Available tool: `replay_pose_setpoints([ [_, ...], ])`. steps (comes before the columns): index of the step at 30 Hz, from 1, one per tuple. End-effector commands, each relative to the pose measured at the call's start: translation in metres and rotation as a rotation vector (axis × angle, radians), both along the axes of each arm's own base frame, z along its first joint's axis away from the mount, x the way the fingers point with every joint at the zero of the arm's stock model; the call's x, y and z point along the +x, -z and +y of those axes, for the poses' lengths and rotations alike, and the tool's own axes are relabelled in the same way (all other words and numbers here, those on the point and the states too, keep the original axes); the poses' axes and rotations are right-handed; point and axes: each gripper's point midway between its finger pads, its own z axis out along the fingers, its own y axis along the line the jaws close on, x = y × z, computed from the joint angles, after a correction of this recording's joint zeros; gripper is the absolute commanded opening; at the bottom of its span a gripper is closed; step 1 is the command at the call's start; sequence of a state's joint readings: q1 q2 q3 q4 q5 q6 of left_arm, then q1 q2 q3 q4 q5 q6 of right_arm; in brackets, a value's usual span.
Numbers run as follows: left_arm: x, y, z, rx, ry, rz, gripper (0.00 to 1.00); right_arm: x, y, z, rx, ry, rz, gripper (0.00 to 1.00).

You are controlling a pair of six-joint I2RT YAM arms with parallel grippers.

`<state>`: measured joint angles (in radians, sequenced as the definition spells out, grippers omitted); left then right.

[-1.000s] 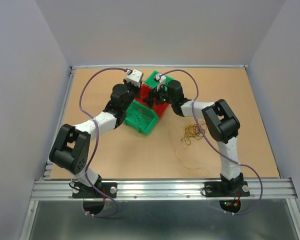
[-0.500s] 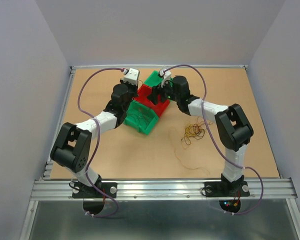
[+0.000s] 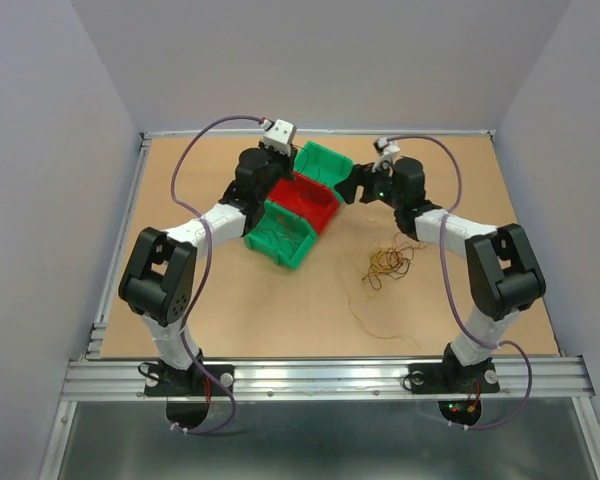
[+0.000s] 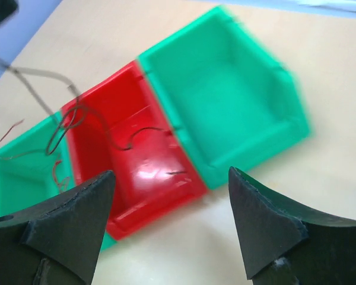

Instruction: Untangle the cables

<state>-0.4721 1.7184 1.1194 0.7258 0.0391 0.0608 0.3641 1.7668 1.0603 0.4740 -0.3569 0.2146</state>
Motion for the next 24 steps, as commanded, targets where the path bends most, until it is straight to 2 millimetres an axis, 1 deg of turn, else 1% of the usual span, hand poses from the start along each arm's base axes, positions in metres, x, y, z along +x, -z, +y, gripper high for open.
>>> replay_pose_setpoints([
  [1, 0.004, 0.0, -0.022, -0.019, 0.077, 0.052, 0.0, 0.002, -0.053, -0.039, 0.151, 0.11, -0.102, 0.82],
  [2, 0.006, 0.007, -0.022, -0.01, 0.071, 0.068, 0.0, 0.001, -0.054, -0.044, 0.145, 0.123, -0.111, 0.82],
  [3, 0.007, 0.018, -0.021, 0.013, 0.069, 0.084, 0.0, -0.002, -0.065, -0.05, 0.15, 0.138, -0.133, 0.82],
  [4, 0.005, 0.027, -0.021, 0.033, 0.074, 0.098, 0.0, -0.005, -0.061, -0.055, 0.145, 0.155, -0.128, 0.82],
  [5, 0.006, 0.032, -0.02, 0.044, 0.07, 0.103, 0.0, -0.008, -0.064, -0.056, 0.147, 0.158, -0.134, 0.83],
  [6, 0.007, 0.039, -0.02, 0.065, 0.065, 0.109, 0.0, -0.011, -0.071, -0.058, 0.15, 0.159, -0.152, 0.83],
  [10, 0.008, 0.058, -0.019, 0.164, 0.057, 0.117, 0.0, -0.022, -0.079, -0.058, 0.15, 0.137, -0.174, 0.83],
  [11, 0.007, 0.061, -0.023, 0.185, 0.073, 0.118, 0.0, -0.025, -0.079, -0.057, 0.149, 0.129, -0.175, 0.83],
  [12, 0.005, 0.071, -0.027, 0.215, 0.094, 0.134, 0.0, -0.027, -0.079, -0.057, 0.148, 0.121, -0.175, 0.83],
  [13, 0.002, 0.076, -0.032, 0.248, 0.131, 0.138, 0.0, -0.03, -0.081, -0.054, 0.147, 0.104, -0.18, 0.84],
  [14, -0.002, 0.089, -0.038, 0.319, 0.168, 0.165, 0.0, -0.031, -0.08, -0.055, 0.142, 0.096, -0.178, 0.84],
  [16, -0.007, 0.103, -0.045, 0.431, 0.224, 0.192, 0.0, -0.032, -0.08, -0.054, 0.142, 0.082, -0.174, 0.84],
  [17, -0.008, 0.112, -0.047, 0.514, 0.243, 0.229, 0.0, -0.032, -0.078, -0.054, 0.141, 0.08, -0.164, 0.84],
  [19, -0.005, 0.119, -0.041, 0.556, 0.21, 0.265, 0.0, -0.03, -0.077, -0.06, 0.139, 0.102, -0.153, 0.84],
  [22, -0.004, 0.127, -0.035, 0.584, 0.184, 0.27, 0.0, -0.028, -0.073, -0.067, 0.131, 0.13, -0.136, 0.84],
  [23, 0.0, 0.127, -0.03, 0.595, 0.155, 0.272, 0.0, -0.027, -0.07, -0.07, 0.121, 0.145, -0.12, 0.84],
  [24, 0.001, 0.133, -0.025, 0.617, 0.129, 0.291, 0.0, -0.026, -0.07, -0.075, 0.114, 0.163, -0.111, 0.84],
])
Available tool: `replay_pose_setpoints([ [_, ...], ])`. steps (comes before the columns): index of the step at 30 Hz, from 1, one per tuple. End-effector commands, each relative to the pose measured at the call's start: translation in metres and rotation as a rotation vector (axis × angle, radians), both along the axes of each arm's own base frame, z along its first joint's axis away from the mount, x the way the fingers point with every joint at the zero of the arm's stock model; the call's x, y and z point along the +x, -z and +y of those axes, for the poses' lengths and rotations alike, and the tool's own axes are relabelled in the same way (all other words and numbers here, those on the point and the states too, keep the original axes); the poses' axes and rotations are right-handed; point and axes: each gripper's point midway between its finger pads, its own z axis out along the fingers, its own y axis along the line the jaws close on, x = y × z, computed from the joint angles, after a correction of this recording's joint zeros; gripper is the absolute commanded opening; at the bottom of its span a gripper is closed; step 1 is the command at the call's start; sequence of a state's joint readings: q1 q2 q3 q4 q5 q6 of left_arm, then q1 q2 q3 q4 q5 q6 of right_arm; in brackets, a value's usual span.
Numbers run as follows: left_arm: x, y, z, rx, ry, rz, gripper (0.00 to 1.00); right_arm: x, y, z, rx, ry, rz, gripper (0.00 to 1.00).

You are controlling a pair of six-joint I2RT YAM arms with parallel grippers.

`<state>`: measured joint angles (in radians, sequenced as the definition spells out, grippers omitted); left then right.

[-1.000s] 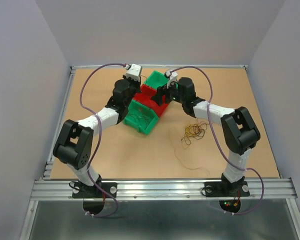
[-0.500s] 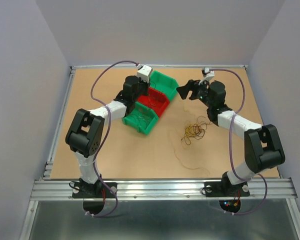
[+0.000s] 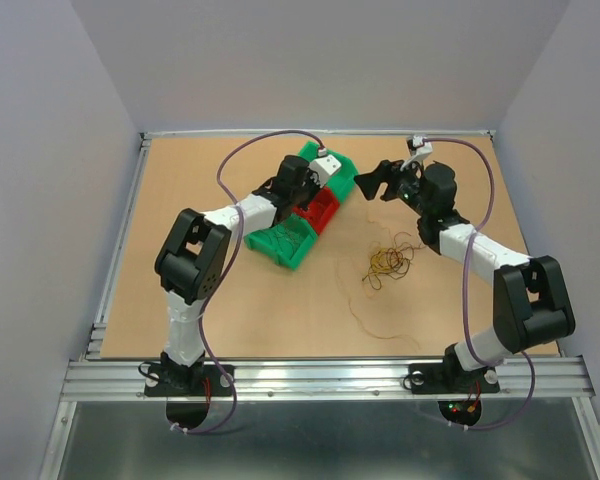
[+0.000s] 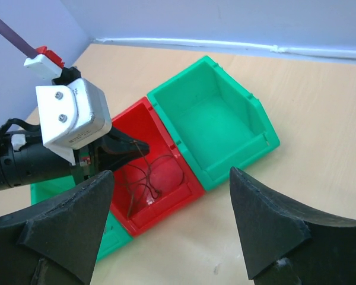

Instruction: Untangle the cables

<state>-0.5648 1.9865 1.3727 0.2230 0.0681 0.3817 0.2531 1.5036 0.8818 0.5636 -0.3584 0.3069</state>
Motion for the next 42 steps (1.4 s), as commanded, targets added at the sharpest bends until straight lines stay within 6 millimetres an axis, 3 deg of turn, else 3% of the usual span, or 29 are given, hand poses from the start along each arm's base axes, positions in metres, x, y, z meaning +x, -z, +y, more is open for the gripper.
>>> replay_pose_setpoints([
  [1, 0.012, -0.007, 0.018, 0.105, -0.053, -0.028, 0.0, -0.002, -0.004, -0.016, -0.02, 0.043, 0.015, 0.84],
  [2, 0.013, -0.007, 0.02, 0.117, -0.063, -0.024, 0.0, -0.001, 0.002, -0.019, -0.052, 0.056, 0.058, 0.84],
  [4, 0.014, -0.003, 0.024, 0.133, -0.081, -0.015, 0.11, 0.003, 0.018, -0.031, -0.102, 0.119, 0.136, 0.85],
  [8, 0.014, -0.019, 0.028, 0.103, -0.114, -0.042, 0.35, 0.005, 0.014, -0.048, -0.09, 0.235, 0.144, 0.86],
  [9, 0.012, -0.035, 0.029, 0.076, -0.116, -0.069, 0.38, 0.004, 0.013, -0.05, -0.089, 0.24, 0.142, 0.86],
  [11, 0.006, -0.044, 0.029, 0.043, -0.102, -0.085, 0.42, 0.001, 0.013, -0.048, -0.086, 0.226, 0.143, 0.87],
  [12, 0.003, -0.062, 0.029, 0.018, -0.099, -0.114, 0.46, 0.001, 0.012, -0.047, -0.086, 0.22, 0.141, 0.87],
  [13, 0.0, -0.068, 0.03, 0.008, -0.094, -0.123, 0.5, 0.001, 0.012, -0.045, -0.085, 0.209, 0.142, 0.87],
  [16, -0.004, -0.088, 0.034, -0.024, -0.111, -0.149, 0.68, 0.005, 0.018, -0.04, -0.094, 0.184, 0.156, 0.87],
  [23, 0.0, -0.114, 0.053, -0.122, -0.184, -0.201, 0.72, 0.02, 0.047, -0.042, -0.178, 0.19, 0.235, 0.87],
  [25, 0.005, -0.113, 0.059, -0.129, -0.21, -0.199, 0.72, 0.023, 0.056, -0.031, -0.195, 0.125, 0.239, 0.87],
  [27, 0.013, -0.111, 0.067, -0.136, -0.228, -0.19, 0.72, 0.03, 0.046, -0.011, -0.166, 0.021, 0.188, 0.87],
  [28, 0.014, -0.111, 0.067, -0.152, -0.227, -0.184, 0.72, 0.033, 0.058, 0.0, -0.161, -0.033, 0.208, 0.86],
  [30, 0.018, -0.114, 0.076, -0.175, -0.248, -0.188, 0.72, 0.043, 0.048, 0.015, -0.156, -0.074, 0.176, 0.85],
  [32, 0.021, -0.121, 0.081, -0.211, -0.262, -0.209, 0.72, 0.048, 0.055, 0.031, -0.172, -0.118, 0.157, 0.86],
  [34, 0.019, -0.124, 0.089, -0.228, -0.27, -0.223, 0.73, 0.053, 0.047, 0.051, -0.18, -0.159, 0.112, 0.9],
  [35, 0.018, -0.124, 0.09, -0.237, -0.264, -0.228, 0.73, 0.058, 0.057, 0.059, -0.194, -0.179, 0.112, 0.91],
  [38, 0.016, -0.133, 0.095, -0.252, -0.27, -0.25, 0.73, 0.067, 0.058, 0.089, -0.216, -0.224, 0.077, 0.92],
  [41, 0.016, -0.135, 0.096, -0.257, -0.271, -0.263, 0.74, 0.078, 0.057, 0.103, -0.234, -0.232, 0.045, 0.92],
  [42, 0.016, -0.135, 0.097, -0.255, -0.276, -0.264, 0.73, 0.078, 0.07, 0.11, -0.245, -0.251, 0.056, 0.92],
])
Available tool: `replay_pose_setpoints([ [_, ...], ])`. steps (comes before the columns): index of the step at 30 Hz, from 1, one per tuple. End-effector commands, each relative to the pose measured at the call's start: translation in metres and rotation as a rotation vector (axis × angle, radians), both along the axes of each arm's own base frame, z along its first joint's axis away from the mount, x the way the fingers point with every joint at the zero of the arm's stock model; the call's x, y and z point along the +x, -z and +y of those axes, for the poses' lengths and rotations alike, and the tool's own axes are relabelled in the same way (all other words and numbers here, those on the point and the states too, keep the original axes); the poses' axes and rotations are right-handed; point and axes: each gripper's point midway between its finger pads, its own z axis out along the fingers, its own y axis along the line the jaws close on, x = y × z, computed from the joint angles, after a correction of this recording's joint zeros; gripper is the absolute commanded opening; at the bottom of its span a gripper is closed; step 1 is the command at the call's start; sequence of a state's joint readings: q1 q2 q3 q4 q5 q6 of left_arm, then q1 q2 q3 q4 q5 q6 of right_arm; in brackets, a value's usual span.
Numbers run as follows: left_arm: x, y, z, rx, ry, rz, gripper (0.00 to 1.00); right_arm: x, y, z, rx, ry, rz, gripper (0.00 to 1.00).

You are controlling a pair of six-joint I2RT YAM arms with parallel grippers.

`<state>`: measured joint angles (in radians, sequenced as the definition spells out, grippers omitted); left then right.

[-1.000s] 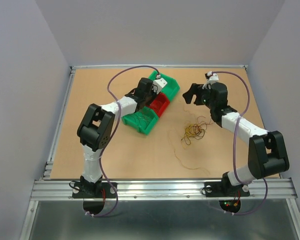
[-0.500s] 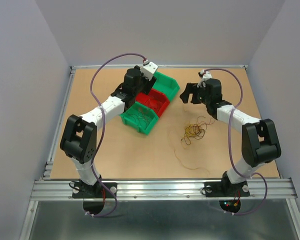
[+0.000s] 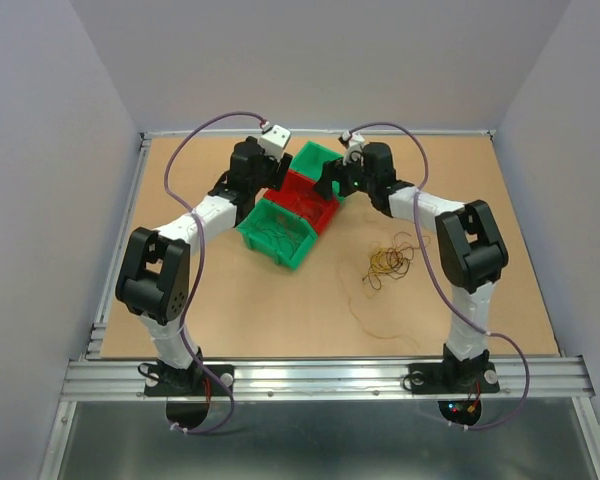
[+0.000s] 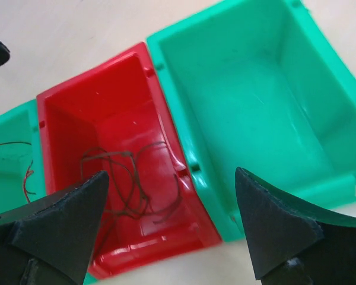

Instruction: Untangle the cables

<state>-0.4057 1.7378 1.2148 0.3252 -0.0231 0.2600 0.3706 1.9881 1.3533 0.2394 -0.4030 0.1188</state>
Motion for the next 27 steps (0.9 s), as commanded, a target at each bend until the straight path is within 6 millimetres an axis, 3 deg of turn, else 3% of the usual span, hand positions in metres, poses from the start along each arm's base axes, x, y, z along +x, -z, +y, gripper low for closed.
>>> replay_pose_setpoints([
  [1, 0.0, -0.054, -0.003, -0.078, 0.003, -0.143, 0.74, 0.02, -0.028, 0.031, 0.008, -0.077, -0.142, 0.92],
  [3, 0.0, -0.055, -0.002, -0.08, -0.001, -0.147, 0.74, 0.025, -0.026, 0.039, -0.013, -0.075, -0.165, 0.92],
  [7, -0.002, -0.059, -0.001, -0.096, -0.001, -0.159, 0.74, 0.032, 0.002, 0.049, -0.081, -0.093, -0.158, 0.9],
  [10, -0.006, -0.064, 0.001, -0.104, -0.005, -0.176, 0.73, 0.02, 0.015, 0.059, -0.105, -0.178, -0.146, 0.8],
  [13, -0.01, -0.07, 0.003, -0.116, -0.01, -0.198, 0.74, -0.007, 0.021, 0.069, -0.098, -0.313, -0.148, 0.77],
  [15, -0.013, -0.074, 0.004, -0.124, -0.009, -0.211, 0.74, -0.018, 0.016, 0.075, -0.114, -0.357, -0.184, 0.72],
  [16, -0.014, -0.077, 0.005, -0.127, -0.007, -0.218, 0.74, -0.02, 0.015, 0.075, -0.122, -0.363, -0.193, 0.62],
  [20, -0.019, -0.082, 0.003, -0.141, 0.01, -0.227, 0.74, -0.042, 0.014, 0.077, -0.115, -0.443, -0.196, 0.39],
  [21, -0.024, -0.083, -0.002, -0.148, 0.045, -0.226, 0.74, -0.047, 0.005, 0.078, -0.107, -0.459, -0.212, 0.35],
  [23, -0.028, -0.084, -0.006, -0.154, 0.055, -0.225, 0.74, -0.063, 0.006, 0.081, -0.095, -0.515, -0.207, 0.33],
  [26, -0.04, -0.094, -0.012, -0.128, 0.044, -0.261, 0.74, -0.078, -0.009, 0.082, -0.078, -0.551, -0.227, 0.34],
  [27, -0.051, -0.097, -0.024, -0.122, 0.068, -0.27, 0.74, -0.086, -0.015, 0.082, -0.067, -0.563, -0.227, 0.39],
])
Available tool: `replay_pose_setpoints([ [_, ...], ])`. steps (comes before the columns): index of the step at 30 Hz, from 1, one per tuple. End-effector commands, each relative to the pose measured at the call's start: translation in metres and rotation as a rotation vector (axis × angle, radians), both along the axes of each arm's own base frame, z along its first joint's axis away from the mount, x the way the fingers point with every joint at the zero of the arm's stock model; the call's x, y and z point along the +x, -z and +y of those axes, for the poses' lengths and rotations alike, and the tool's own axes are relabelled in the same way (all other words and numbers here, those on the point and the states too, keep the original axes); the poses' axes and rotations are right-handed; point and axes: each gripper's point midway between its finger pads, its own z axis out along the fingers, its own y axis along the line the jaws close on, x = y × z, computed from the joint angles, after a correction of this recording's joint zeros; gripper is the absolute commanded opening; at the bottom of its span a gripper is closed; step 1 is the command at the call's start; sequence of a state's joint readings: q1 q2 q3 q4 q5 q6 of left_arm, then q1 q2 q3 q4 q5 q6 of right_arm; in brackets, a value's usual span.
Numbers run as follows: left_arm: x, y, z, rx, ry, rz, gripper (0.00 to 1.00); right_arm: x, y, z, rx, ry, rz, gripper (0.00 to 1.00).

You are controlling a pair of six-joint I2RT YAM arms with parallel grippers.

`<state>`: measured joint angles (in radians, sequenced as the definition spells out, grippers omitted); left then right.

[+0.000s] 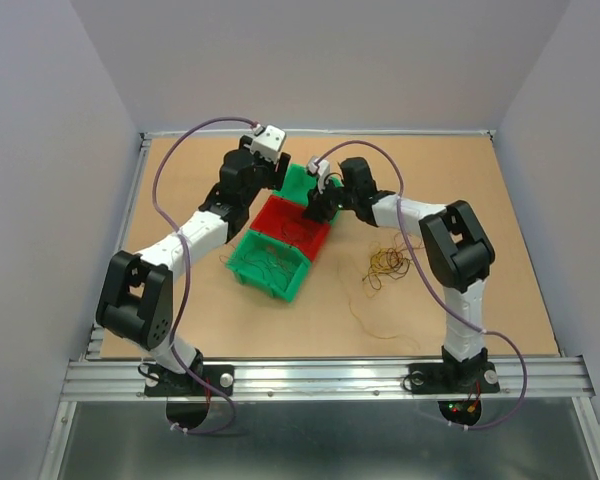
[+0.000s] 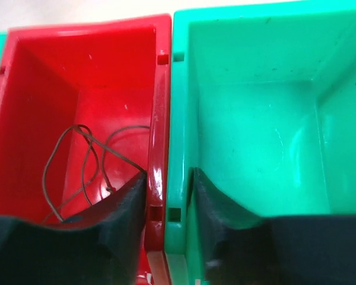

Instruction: Untangle the cables

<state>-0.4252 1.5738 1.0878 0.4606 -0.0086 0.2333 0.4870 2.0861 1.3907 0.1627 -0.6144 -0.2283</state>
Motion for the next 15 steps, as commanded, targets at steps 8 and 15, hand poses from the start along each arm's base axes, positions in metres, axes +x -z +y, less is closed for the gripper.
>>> replay_pose_setpoints([
  [8, -0.065, -0.054, -0.059, -0.002, 0.163, -0.171, 0.76, -0.034, -0.11, -0.024, 0.121, 0.158, -0.081, 0.92],
  [15, -0.091, -0.03, -0.103, 0.039, 0.355, -0.131, 0.76, -0.018, -0.134, -0.157, 0.06, 0.961, -0.124, 0.95],
])
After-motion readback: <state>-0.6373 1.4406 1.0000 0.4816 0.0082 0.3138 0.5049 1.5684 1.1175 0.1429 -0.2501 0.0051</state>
